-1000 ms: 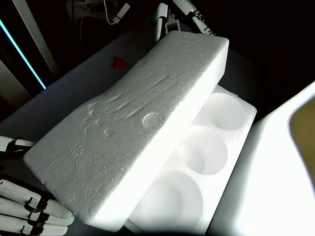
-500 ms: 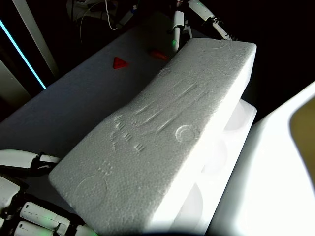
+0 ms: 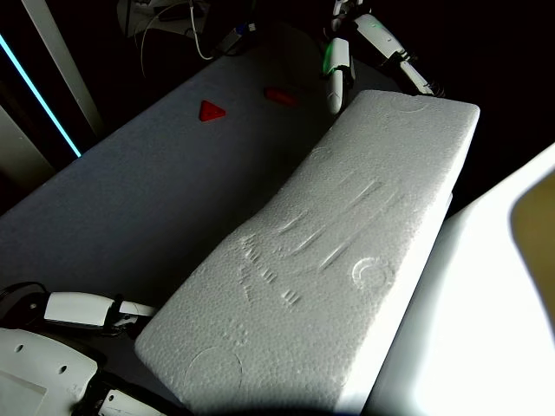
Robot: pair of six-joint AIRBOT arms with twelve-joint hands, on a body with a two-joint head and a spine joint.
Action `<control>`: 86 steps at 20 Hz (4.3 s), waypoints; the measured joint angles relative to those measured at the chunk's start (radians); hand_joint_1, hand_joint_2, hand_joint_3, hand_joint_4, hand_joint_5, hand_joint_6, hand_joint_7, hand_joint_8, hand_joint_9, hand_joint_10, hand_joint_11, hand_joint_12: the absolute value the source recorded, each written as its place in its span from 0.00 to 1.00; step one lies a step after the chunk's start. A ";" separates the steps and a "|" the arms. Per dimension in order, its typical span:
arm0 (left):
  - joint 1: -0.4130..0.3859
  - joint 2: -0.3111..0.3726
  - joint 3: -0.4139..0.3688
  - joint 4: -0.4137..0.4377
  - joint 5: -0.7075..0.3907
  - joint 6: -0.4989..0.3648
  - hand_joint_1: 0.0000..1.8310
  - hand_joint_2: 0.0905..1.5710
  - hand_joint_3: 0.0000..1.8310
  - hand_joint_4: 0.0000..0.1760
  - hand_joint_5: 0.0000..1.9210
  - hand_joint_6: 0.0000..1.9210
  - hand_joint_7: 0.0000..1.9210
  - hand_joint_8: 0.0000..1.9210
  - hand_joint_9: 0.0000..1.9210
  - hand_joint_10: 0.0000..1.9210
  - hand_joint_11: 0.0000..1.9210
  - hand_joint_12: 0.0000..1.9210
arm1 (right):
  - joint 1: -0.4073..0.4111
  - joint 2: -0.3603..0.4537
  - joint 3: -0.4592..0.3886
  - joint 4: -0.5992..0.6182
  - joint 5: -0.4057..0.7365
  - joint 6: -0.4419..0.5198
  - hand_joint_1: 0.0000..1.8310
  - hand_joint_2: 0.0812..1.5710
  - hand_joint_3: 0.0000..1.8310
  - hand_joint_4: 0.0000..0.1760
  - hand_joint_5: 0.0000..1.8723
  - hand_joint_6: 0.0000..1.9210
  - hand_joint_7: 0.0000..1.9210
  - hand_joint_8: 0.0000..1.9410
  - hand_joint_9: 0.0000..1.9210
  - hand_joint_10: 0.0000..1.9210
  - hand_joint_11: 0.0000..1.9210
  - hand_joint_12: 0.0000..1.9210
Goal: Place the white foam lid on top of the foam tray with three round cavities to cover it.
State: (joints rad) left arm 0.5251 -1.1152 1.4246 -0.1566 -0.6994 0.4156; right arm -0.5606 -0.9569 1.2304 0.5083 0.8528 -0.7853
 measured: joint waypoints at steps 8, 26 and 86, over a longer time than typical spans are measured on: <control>-0.017 -0.029 0.048 -0.017 0.056 0.006 0.26 0.67 0.00 0.00 0.08 0.00 0.00 0.00 0.00 0.00 0.00 0.37 | 0.077 -0.034 0.066 -0.018 -0.112 -0.025 0.35 0.72 0.00 0.00 0.03 0.01 0.13 0.05 0.00 0.28 0.00 0.87; -0.026 -0.078 0.109 -0.016 0.121 0.002 0.17 0.64 0.00 0.08 0.00 0.00 0.00 0.00 0.00 0.00 0.00 0.25 | 0.089 -0.048 0.098 -0.012 -0.164 -0.024 0.24 0.78 0.00 0.00 0.00 0.00 0.00 0.00 0.00 0.00 0.00 0.05; 0.080 -0.016 0.019 -0.033 0.009 -0.004 0.23 0.63 0.00 0.05 0.00 0.00 0.00 0.00 0.00 0.00 0.00 0.29 | -0.007 0.058 -0.017 0.033 -0.094 -0.111 0.29 0.71 0.00 0.00 0.00 0.00 0.00 0.00 0.00 0.00 0.00 0.00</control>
State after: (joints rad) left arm 0.6056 -1.1313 1.4437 -0.1894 -0.6903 0.4118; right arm -0.5678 -0.8989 1.2133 0.5411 0.7586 -0.8959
